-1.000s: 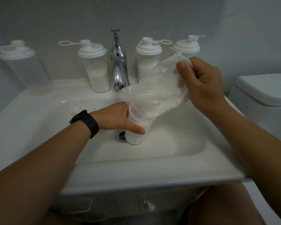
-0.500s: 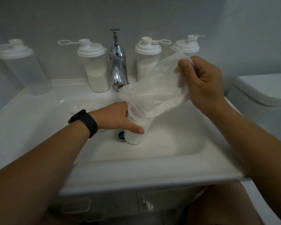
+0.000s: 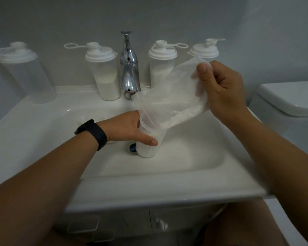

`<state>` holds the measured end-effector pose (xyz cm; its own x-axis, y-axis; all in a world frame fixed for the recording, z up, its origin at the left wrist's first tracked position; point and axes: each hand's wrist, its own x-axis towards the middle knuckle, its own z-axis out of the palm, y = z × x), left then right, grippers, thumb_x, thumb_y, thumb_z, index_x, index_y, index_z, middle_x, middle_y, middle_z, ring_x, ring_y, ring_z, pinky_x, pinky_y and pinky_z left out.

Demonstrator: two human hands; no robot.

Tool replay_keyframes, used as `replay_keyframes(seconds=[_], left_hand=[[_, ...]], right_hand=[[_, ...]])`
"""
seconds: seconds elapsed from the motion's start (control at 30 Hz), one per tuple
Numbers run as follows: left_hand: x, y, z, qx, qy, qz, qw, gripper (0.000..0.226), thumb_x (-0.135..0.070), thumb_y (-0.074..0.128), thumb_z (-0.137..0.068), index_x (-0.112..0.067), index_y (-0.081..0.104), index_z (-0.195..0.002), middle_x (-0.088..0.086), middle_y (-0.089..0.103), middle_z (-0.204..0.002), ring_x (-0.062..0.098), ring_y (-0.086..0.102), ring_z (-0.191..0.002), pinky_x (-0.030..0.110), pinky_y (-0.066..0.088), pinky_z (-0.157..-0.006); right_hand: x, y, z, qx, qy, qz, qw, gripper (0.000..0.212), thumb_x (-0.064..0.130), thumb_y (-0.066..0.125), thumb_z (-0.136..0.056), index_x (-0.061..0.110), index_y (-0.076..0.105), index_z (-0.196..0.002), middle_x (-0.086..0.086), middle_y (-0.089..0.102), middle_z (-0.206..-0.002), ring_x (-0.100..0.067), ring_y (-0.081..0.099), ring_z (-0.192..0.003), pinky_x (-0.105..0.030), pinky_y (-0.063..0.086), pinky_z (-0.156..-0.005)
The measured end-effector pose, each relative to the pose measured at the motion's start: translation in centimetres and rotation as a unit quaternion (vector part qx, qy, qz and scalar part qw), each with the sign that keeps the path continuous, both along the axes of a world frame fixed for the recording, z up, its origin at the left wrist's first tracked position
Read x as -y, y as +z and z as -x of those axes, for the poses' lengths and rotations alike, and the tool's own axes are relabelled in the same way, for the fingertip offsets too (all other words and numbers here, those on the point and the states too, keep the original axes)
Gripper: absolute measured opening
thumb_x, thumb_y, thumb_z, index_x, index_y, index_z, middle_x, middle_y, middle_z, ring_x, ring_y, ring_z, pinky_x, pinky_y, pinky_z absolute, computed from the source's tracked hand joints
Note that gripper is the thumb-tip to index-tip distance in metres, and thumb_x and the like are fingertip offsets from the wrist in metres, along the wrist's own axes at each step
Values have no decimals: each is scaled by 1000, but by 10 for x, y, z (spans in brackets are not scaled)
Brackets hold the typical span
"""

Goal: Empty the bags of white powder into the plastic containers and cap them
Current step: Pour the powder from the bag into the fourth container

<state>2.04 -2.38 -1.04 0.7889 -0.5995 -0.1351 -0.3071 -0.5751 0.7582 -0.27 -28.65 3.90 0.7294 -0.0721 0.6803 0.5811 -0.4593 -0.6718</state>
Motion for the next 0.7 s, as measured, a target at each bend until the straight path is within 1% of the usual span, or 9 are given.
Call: replay_keyframes(seconds=[0.13, 0.2, 0.27, 0.37, 0.4, 0.5, 0.6, 0.63, 0.7], left_hand=[[0, 1, 1, -31, 7, 63, 997, 79, -54, 91, -67, -41, 52, -134, -26, 68, -125, -4, 61, -120, 12, 49, -95], [0, 3, 3, -42, 8, 100, 994, 86, -63, 87, -62, -41, 51, -136, -26, 65, -131, -3, 59, -125, 12, 49, -95], [-1, 4, 3, -44, 14, 122, 991, 86, -71, 80, -66, -40, 51, -140, -21, 64, -135, 0, 59, -127, 16, 50, -97], [1, 4, 3, -54, 47, 151, 986, 50, -61, 60, -95, -38, 58, -138, -13, 69, -132, 10, 63, -124, 27, 54, -98], [2, 4, 2, -56, 57, 161, 984, 42, -56, 53, -99, -38, 61, -136, -12, 69, -132, 12, 63, -125, 29, 54, -100], [1, 5, 2, -50, 68, 176, 981, 41, -51, 46, -96, -41, 64, -132, -11, 68, -135, 11, 63, -126, 34, 49, -108], [1, 4, 1, -43, 66, 178, 981, 43, -49, 47, -97, -39, 63, -134, -12, 67, -136, 10, 62, -127, 36, 48, -110], [2, 4, 1, -39, 68, 177, 981, 43, -49, 46, -97, -39, 62, -136, -12, 67, -136, 9, 62, -127, 35, 48, -110], [3, 4, 1, -27, 75, 175, 981, 44, -50, 46, -97, -40, 61, -137, -15, 66, -137, 5, 62, -126, 31, 50, -108]], right_hand=[[1, -3, -2, -31, -3, 45, 999, 50, 41, 46, -108, 0, 67, -91, -15, 65, -75, -1, 51, -64, -13, 39, -61], [3, -2, -3, -36, -12, 52, 998, 52, 42, 44, -108, -3, 66, -92, -17, 65, -78, -1, 50, -65, -13, 39, -60], [3, -2, -4, -55, -21, 60, 996, 55, 44, 43, -108, -5, 64, -94, -19, 64, -82, -2, 50, -66, -13, 39, -60], [3, -5, -5, -120, -29, 77, 989, 55, 53, 39, -107, 5, 66, -98, -5, 67, -80, -5, 58, -67, -24, 49, -63], [4, -6, -5, -141, -30, 93, 985, 55, 56, 37, -106, 10, 67, -98, 0, 67, -80, -9, 62, -71, -27, 51, -64], [5, -9, -6, -188, -24, 152, 970, 53, 61, 34, -104, 20, 67, -105, 8, 67, -85, -11, 64, -73, -28, 50, -62], [8, -12, -7, -216, -21, 179, 960, 52, 65, 35, -102, 24, 65, -109, 5, 70, -91, -13, 68, -72, -25, 54, -54], [9, -13, -8, -222, -21, 180, 958, 53, 66, 35, -101, 23, 65, -109, 3, 71, -92, -15, 69, -74, -29, 58, -58], [9, -13, -10, -224, -28, 185, 956, 59, 69, 37, -100, 18, 66, -108, -2, 71, -96, -20, 69, -83, -42, 60, -75]])
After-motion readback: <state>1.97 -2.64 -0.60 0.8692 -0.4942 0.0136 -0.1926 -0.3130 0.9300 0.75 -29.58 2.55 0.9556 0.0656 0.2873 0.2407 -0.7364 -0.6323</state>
